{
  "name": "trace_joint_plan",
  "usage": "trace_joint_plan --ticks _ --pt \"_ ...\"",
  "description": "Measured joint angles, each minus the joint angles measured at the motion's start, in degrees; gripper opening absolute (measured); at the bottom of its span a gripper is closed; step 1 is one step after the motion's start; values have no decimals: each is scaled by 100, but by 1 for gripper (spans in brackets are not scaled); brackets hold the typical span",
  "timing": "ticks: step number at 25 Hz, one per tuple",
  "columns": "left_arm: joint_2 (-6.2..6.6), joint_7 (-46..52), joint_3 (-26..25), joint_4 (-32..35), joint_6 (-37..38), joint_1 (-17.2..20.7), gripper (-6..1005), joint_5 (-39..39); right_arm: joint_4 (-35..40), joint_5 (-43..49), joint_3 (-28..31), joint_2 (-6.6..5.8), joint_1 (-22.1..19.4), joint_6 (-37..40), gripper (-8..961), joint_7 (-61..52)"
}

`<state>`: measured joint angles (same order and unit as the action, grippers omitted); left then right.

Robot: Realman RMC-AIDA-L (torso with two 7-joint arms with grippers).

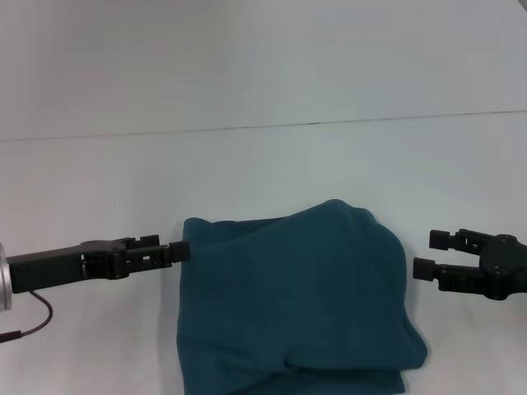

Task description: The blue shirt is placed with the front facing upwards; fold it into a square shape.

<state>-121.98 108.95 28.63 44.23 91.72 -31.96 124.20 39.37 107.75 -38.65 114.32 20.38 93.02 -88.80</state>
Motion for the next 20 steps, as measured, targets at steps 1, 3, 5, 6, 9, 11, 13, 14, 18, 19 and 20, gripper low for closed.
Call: trace_joint_plan --ticks 1,3,5,6,9,11,13,14,18,19,20 --pt "0 -12 1 -2 -1 -4 934 0 0 0 0 4 -11 8 917 36" --pt "-1 -45 3 -4 -2 -9 934 4 0 0 -13 22 -27 17 915 118" --pt "-5 -152 6 -4 -4 -13 934 21 0 9 -47 47 -32 17 915 210" --pt "-9 -218 8 -4 -8 -13 934 28 9 57 -64 56 -23 17 915 261" --pt "-18 -463 37 -4 -48 -2 934 35 49 274 -81 75 69 34 915 315" --pt "-18 -638 98 -4 -75 15 934 35 59 361 -86 75 129 73 915 319" --pt "-12 -773 151 -4 -83 25 934 36 65 389 -89 57 168 128 915 320" --pt "-12 -841 184 -4 -84 31 934 38 67 393 -93 45 180 147 915 320" --pt "-34 -1047 330 -2 -89 38 934 41 83 519 -122 -1 262 244 915 305" --pt "-41 -1061 382 -2 -95 38 934 41 92 578 -123 -8 284 264 915 289" --pt "-46 -1065 436 -2 -102 39 934 42 115 638 -123 -12 306 285 915 273"
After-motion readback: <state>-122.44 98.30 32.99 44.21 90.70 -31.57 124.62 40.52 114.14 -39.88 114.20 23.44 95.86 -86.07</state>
